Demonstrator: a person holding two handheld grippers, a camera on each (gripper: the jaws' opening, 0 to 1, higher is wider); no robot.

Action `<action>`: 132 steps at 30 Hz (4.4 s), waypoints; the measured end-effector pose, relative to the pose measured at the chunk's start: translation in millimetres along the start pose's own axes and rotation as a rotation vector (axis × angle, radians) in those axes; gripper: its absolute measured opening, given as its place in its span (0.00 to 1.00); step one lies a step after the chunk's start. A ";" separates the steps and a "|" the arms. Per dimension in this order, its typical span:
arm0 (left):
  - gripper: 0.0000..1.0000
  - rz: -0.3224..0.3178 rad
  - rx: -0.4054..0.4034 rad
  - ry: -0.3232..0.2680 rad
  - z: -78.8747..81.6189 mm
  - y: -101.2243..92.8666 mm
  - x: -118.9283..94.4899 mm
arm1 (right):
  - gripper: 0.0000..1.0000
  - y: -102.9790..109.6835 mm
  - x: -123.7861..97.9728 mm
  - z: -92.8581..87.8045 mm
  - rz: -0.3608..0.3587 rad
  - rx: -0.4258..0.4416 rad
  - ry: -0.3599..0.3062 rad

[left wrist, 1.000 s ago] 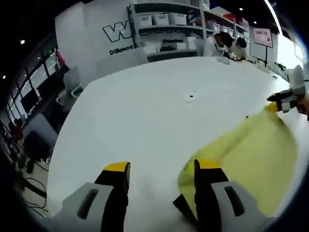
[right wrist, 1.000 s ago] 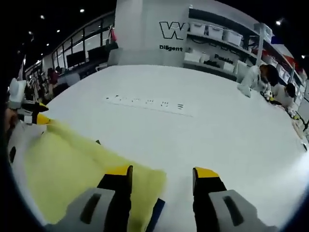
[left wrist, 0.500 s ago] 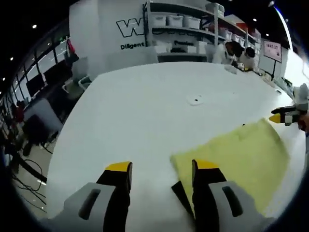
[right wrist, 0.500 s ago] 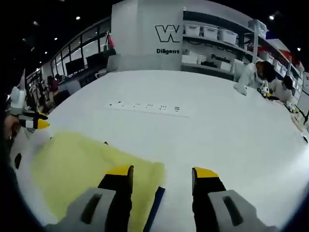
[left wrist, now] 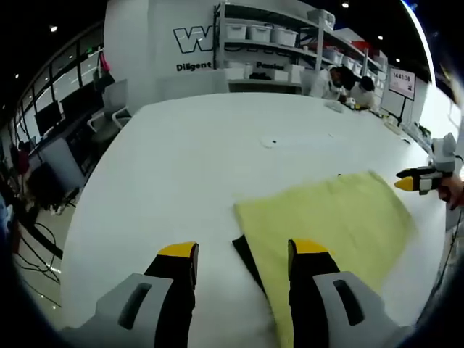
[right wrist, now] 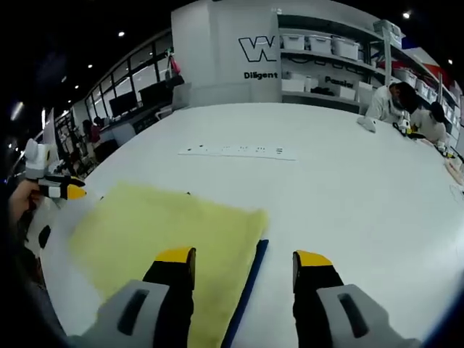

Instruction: Fold the garment on the visible template until the final outline fits inside the template.

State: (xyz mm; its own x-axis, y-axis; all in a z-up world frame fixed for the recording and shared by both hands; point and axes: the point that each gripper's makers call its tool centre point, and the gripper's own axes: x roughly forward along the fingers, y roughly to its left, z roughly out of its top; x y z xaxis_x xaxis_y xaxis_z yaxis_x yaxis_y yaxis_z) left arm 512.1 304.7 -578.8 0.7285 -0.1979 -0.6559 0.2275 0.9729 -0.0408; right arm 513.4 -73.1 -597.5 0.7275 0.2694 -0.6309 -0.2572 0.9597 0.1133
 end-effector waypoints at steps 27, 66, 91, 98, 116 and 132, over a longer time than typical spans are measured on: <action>0.28 -0.094 -0.033 0.114 -73.7 -27.0 -26.7 | 0.49 31.6 -34.0 -69.0 0.048 -0.052 0.112; 0.08 -0.103 0.021 0.211 -105.6 -39.3 -38.3 | 0.00 40.3 -49.7 -101.7 0.014 -0.036 0.186; 0.08 -0.080 0.062 0.262 -142.3 -40.8 -77.2 | 0.00 63.3 -79.2 -131.5 0.053 -0.144 0.237; 0.08 -0.073 0.069 0.263 -149.5 -40.7 -85.2 | 0.00 68.1 -85.6 -137.7 0.055 -0.140 0.237; 0.08 -0.029 0.108 0.244 -157.8 -42.3 -92.0 | 0.00 73.3 -92.1 -145.0 0.054 -0.157 0.241; 0.10 0.004 0.027 0.218 -158.0 -39.4 -91.6 | 0.00 73.8 -92.1 -144.7 0.084 -0.163 0.214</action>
State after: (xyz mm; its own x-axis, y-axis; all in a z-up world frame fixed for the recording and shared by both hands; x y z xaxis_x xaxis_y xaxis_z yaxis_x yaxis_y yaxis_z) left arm 334.3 303.4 -636.1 0.5732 -0.1603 -0.8036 0.2442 0.9695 -0.0192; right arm 335.4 -38.7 -642.1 0.5530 0.3075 -0.7744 -0.4224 0.9046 0.0575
